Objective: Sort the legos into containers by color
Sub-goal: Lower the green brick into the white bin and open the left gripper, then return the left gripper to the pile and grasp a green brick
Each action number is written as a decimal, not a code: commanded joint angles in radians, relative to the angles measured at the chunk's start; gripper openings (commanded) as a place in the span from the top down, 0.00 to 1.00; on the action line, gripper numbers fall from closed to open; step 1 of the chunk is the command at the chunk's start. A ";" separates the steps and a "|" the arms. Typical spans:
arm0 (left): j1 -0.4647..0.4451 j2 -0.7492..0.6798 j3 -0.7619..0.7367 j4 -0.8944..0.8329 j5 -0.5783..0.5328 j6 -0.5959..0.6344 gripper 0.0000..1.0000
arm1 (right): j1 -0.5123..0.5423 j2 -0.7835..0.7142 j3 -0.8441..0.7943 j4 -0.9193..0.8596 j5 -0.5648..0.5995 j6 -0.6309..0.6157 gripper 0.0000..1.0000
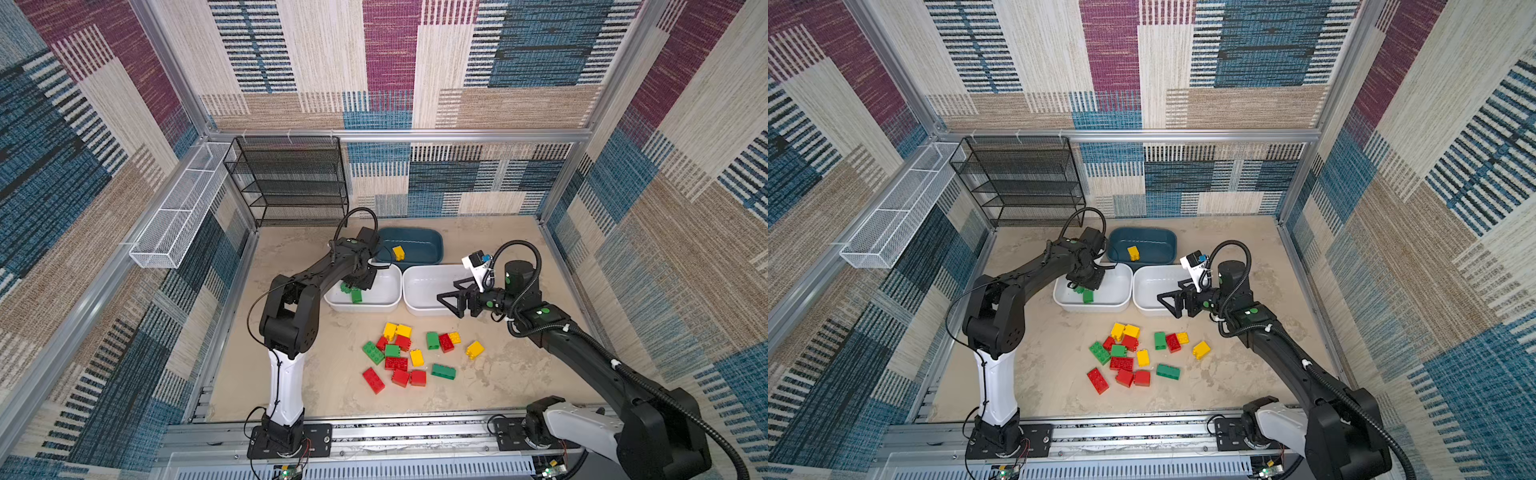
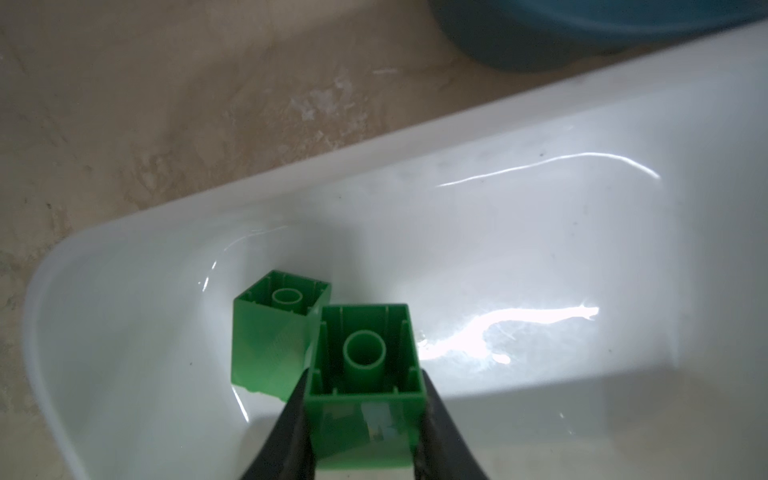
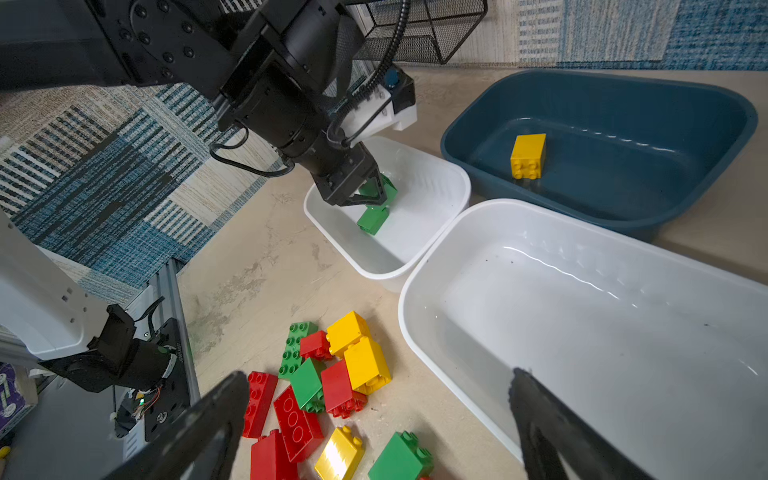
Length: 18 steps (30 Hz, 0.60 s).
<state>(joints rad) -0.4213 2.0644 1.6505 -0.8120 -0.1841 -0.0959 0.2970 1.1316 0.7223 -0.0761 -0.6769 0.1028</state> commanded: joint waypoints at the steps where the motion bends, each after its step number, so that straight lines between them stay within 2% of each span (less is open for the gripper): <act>1: 0.005 -0.018 -0.004 0.026 -0.038 -0.044 0.55 | 0.001 -0.010 0.004 0.007 0.010 -0.003 0.01; 6: 0.002 -0.107 -0.038 0.010 0.031 -0.052 0.42 | 0.000 -0.014 0.000 0.004 0.007 -0.002 0.01; 10: 0.000 -0.251 -0.141 -0.004 0.097 -0.099 0.41 | 0.000 -0.019 0.002 -0.001 0.006 -0.002 0.01; 12: -0.012 -0.331 -0.210 -0.028 0.150 -0.158 0.41 | 0.000 -0.019 0.002 0.001 0.004 0.000 0.01; 18: -0.109 -0.558 -0.428 -0.050 0.172 -0.381 0.40 | 0.000 -0.010 0.001 0.012 -0.015 0.008 0.01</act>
<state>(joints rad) -0.5007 1.5684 1.2804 -0.8356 -0.0410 -0.3202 0.2966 1.1191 0.7223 -0.0776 -0.6754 0.1028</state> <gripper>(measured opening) 0.602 0.993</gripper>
